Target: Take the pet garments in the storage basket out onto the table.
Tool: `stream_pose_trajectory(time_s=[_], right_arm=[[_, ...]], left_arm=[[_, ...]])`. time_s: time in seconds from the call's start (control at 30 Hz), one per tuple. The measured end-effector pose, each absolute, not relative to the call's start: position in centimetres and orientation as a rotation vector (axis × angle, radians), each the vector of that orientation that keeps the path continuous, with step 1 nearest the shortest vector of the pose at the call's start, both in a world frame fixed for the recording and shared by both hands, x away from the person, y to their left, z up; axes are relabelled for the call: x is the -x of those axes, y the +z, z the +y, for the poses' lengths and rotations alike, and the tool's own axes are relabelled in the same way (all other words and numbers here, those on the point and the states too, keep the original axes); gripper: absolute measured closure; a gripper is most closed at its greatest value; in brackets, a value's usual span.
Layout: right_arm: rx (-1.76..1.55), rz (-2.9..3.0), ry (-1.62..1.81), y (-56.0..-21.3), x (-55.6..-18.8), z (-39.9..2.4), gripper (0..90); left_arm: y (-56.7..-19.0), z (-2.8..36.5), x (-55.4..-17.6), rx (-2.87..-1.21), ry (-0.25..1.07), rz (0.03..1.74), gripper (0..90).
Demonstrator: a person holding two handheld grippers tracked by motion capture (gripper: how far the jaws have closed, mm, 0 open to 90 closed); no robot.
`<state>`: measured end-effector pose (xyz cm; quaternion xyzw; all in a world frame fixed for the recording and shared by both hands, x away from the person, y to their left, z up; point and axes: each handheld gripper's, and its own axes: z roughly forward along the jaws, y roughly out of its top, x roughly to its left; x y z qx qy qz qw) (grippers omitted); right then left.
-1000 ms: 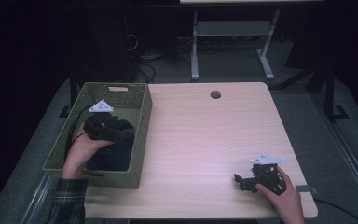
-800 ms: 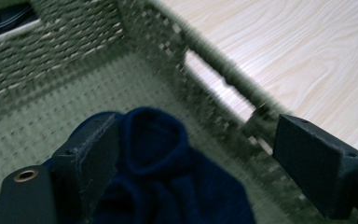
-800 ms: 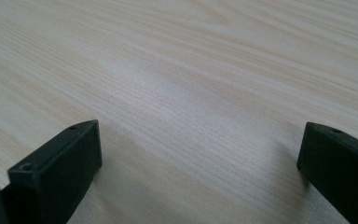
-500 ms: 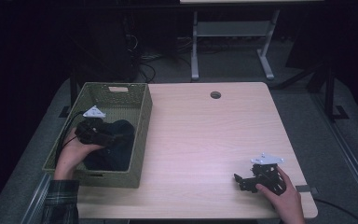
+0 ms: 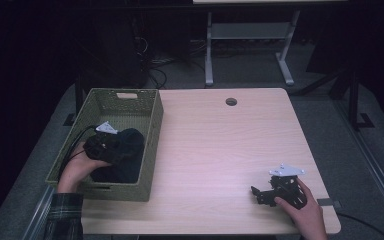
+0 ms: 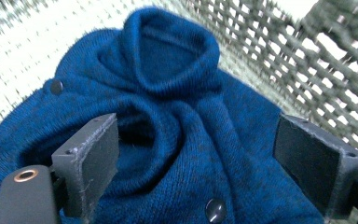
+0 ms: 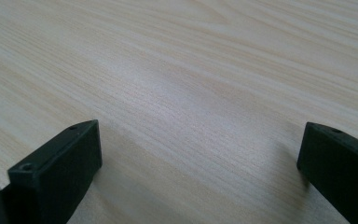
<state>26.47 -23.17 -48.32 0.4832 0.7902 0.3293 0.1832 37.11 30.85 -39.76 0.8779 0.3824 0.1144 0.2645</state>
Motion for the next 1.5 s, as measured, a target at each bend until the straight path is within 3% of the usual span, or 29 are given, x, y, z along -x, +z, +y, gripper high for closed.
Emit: stream_pose_trajectory(time_s=[0.3, 0.6, 0.87, 0.93, 1.07, 1.1, 1.2, 1.5], right_arm=[[-1.363, 2.229, 0.929, -48.3, -26.5, -23.2, 0.0], [-1.363, 2.229, 0.929, -48.3, -26.5, -23.2, 0.0], [-1.363, 2.229, 0.929, -48.3, -26.5, -23.2, 0.0], [-1.363, 2.229, 0.929, -48.3, -26.5, -23.2, 0.0], [-1.363, 2.229, 0.929, -48.3, -26.5, -23.2, 0.0], [-1.364, 2.229, 0.929, -48.3, -26.5, -23.2, 0.0], [-1.363, 2.229, 0.929, -48.3, -26.5, -23.2, 0.0], [-1.364, 2.229, 0.929, -48.3, -26.5, -23.2, 0.0]], left_arm=[[-41.4, 31.0, -37.5, -2.411, 0.225, 1.059, 14.1], [-43.0, 29.8, -37.7, -2.504, 0.253, 1.070, 14.0], [-43.3, 29.8, -38.1, -2.531, 0.181, 1.143, 15.2], [-43.2, 29.8, -38.1, -2.538, 0.172, 1.170, 20.6], [-42.6, 29.6, -37.7, -2.538, 0.162, 1.178, 51.9], [-42.5, 29.6, -37.6, -2.541, 0.162, 1.184, 55.3], [-42.3, 29.6, -37.7, -2.534, 0.136, 1.209, 60.2], [-41.1, 30.5, -37.9, -2.472, 0.094, 1.192, 62.8]])
